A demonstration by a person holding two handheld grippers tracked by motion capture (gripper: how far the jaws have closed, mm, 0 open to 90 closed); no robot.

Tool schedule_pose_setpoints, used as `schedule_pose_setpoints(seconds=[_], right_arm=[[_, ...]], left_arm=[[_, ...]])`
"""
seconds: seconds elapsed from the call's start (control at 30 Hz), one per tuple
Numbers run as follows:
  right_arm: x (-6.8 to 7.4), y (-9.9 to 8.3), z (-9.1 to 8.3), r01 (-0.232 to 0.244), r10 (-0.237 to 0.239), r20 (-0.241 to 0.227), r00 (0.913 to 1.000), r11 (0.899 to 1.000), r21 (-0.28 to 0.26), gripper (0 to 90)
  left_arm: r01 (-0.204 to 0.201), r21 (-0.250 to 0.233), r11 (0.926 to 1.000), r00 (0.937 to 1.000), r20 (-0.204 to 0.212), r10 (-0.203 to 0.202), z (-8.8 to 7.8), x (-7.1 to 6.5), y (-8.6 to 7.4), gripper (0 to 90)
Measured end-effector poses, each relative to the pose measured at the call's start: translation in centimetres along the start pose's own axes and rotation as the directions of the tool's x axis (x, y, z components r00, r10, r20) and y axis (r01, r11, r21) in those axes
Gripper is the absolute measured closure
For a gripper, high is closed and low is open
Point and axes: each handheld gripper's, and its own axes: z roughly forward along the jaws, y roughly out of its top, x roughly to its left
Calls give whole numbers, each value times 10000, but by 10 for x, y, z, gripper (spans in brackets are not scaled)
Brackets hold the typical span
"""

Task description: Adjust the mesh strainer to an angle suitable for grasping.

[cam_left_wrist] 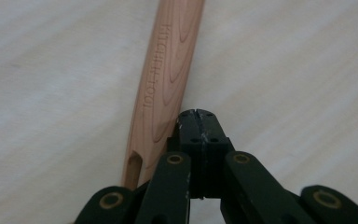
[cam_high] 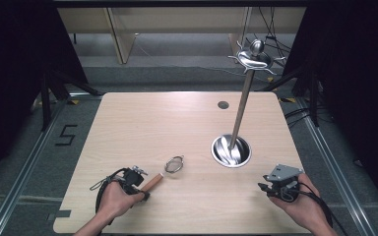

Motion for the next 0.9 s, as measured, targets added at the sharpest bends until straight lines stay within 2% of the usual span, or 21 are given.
schedule_pose_setpoints(seconds=[0.17,0.3,0.33,0.43,0.47,0.53,0.63,0.67,0.7,0.87,0.9], right_arm=[[0,0,1,26,-26,-74,10000,10000,-8,646],[2,-1,2,-65,65,-36,10000,10000,-60,638],[1,-1,1,-71,71,-93,9999,10000,3,636],[0,-1,1,35,-35,-134,9999,10000,66,631],[-1,-1,2,109,-109,-144,9998,9999,44,630],[0,-1,1,-2,3,-152,9999,10000,96,628],[0,-2,1,-35,35,-129,9999,10000,2,625],[1,-2,0,-203,203,-115,9997,9998,26,624],[0,-2,0,-127,127,-86,9999,9999,-2,623],[-1,-5,-2,-237,237,-85,9997,9997,4,617],[-1,-5,-2,-251,251,-81,9997,9997,-3,615]], left_arm=[[761,138,9970,9958,-523,-753,0,22,16,896],[1456,-87,9893,9865,-742,-1458,1,39,29,896],[1409,11,9900,9867,-826,-1403,0,44,32,896],[1939,-552,9795,9742,-1068,-1989,0,58,48,896],[2042,-584,9772,9709,-1157,-2097,0,60,52,896],[2226,-785,9717,9646,-1268,-2312,2,65,61,896],[2340,-922,9679,9593,-1401,-2453,6,71,78,896],[2387,-953,9664,9573,-1442,-2507,8,72,83,895],[2488,-1075,9626,9537,-1462,-2629,11,74,90,895],[2670,-1187,9564,9440,-1676,-2843,18,78,105,890],[2730,-1331,9528,9406,-1708,-2934,20,78,107,879]])
